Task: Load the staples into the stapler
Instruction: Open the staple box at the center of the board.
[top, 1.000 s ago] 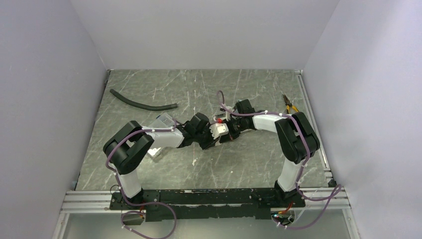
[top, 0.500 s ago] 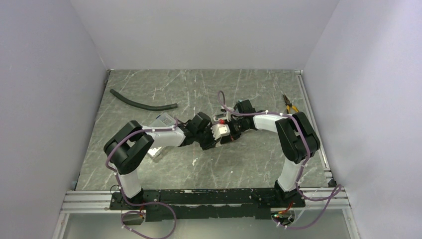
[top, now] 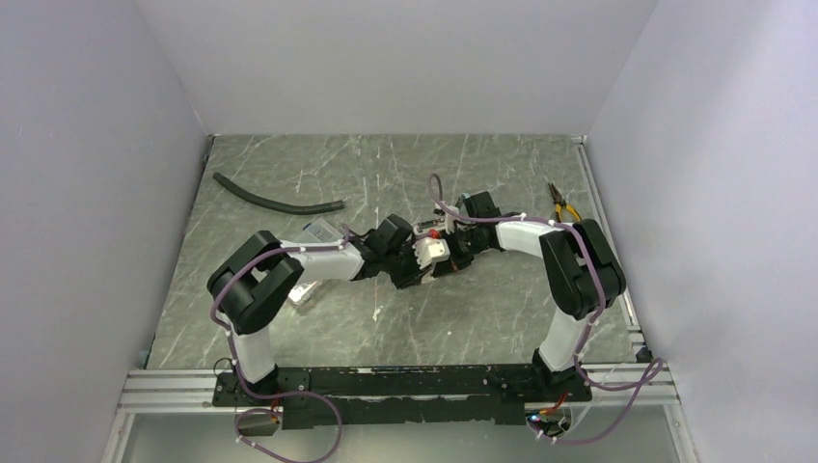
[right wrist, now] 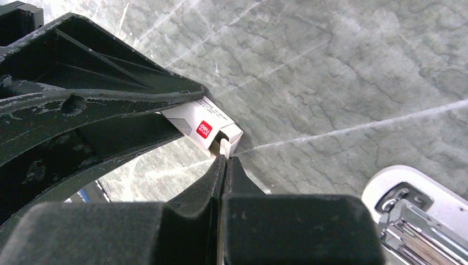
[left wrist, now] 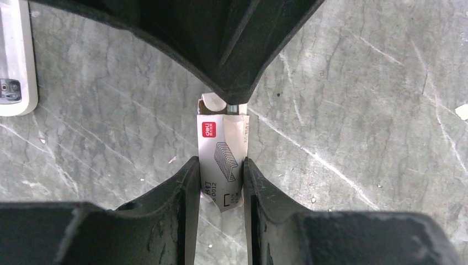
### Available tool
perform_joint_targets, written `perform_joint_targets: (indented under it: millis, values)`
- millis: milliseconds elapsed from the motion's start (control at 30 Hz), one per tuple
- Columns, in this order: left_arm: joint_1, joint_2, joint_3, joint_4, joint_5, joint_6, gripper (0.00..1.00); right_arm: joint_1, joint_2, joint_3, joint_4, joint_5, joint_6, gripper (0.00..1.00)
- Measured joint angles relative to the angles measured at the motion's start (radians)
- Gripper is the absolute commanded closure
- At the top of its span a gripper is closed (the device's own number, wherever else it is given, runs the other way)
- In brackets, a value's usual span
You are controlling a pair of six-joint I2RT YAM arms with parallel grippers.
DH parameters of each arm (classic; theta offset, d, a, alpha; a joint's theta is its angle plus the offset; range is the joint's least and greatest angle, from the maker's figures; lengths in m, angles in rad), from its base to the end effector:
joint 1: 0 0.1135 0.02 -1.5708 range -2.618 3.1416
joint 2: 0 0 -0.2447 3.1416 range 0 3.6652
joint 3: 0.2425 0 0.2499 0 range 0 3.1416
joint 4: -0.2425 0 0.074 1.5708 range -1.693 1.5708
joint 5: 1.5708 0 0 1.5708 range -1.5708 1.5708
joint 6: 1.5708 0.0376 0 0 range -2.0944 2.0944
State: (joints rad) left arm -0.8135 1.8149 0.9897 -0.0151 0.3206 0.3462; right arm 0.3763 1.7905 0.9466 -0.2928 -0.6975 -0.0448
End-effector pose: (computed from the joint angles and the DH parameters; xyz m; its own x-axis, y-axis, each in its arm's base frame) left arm 0.2394 -0.2705 0.1317 -0.1983 0.6785 -0.7073 0.9583 0.2859 0.0056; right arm 0.2912 0.1410 0.1176 -0.8191 -0.3605 -0.4463 -0.5701 0.5980 0.5633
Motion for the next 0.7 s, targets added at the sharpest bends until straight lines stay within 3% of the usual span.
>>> perform_joint_targets:
  millis: [700]
  values:
    - [0.000,0.011,0.006,0.001,0.023,0.006,0.68,-0.072,-0.074,-0.012,-0.084,0.153,-0.090,1.00]
